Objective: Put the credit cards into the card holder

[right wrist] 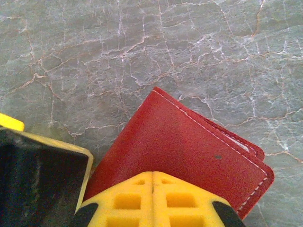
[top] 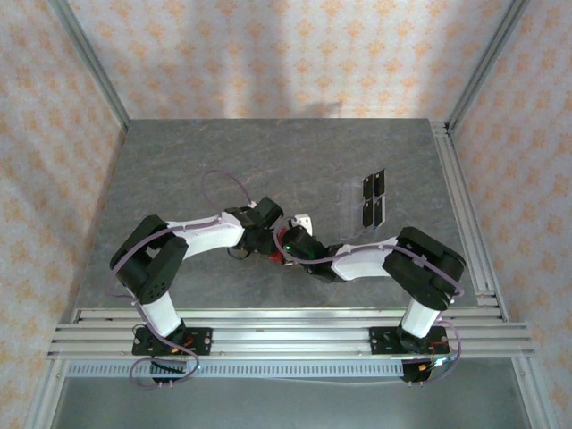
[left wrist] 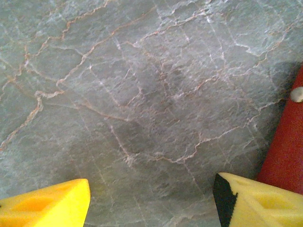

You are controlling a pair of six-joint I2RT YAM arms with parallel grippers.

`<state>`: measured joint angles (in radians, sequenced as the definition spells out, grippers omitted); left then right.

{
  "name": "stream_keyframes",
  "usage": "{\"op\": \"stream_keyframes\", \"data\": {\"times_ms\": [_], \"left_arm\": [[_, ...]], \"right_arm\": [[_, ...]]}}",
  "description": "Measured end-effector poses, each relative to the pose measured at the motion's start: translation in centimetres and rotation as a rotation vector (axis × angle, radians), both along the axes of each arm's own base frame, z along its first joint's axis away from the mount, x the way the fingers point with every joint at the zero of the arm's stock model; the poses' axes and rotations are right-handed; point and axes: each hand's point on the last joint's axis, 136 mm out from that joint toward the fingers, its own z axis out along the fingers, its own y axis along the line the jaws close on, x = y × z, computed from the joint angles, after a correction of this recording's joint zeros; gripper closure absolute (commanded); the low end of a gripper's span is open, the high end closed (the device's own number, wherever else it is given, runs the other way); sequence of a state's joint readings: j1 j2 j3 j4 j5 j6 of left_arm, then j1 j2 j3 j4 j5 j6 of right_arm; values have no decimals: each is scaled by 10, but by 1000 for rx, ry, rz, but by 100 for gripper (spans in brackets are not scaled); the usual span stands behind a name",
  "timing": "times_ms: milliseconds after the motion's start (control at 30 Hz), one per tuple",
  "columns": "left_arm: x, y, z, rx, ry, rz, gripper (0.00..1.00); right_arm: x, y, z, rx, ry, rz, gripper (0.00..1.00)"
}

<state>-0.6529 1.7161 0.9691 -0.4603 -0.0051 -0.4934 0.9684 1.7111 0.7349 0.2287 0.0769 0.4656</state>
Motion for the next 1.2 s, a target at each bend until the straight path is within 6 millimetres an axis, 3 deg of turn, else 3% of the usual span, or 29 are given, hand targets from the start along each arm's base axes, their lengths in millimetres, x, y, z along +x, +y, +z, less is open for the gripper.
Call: {"op": "stream_keyframes", "data": {"times_ms": [200, 467, 700, 1067, 1200], "left_arm": [[-6, 3, 5, -16, -11, 5, 29], [-3, -7, 23, -85, -55, -10, 29], [-8, -17, 20, -106, -54, -38, 29], [-23, -10, 8, -93, -32, -43, 29], [-24, -12, 8, -96, -32, -46, 29]], "right_arm": [[1, 1, 3, 14, 93, 49, 100], [-9, 5, 3, 14, 182, 103, 99], [-17, 6, 3, 22, 229, 121, 81], [-29, -1, 11, -7, 294, 135, 52], [-32, -7, 13, -26, 319, 131, 49]]}}
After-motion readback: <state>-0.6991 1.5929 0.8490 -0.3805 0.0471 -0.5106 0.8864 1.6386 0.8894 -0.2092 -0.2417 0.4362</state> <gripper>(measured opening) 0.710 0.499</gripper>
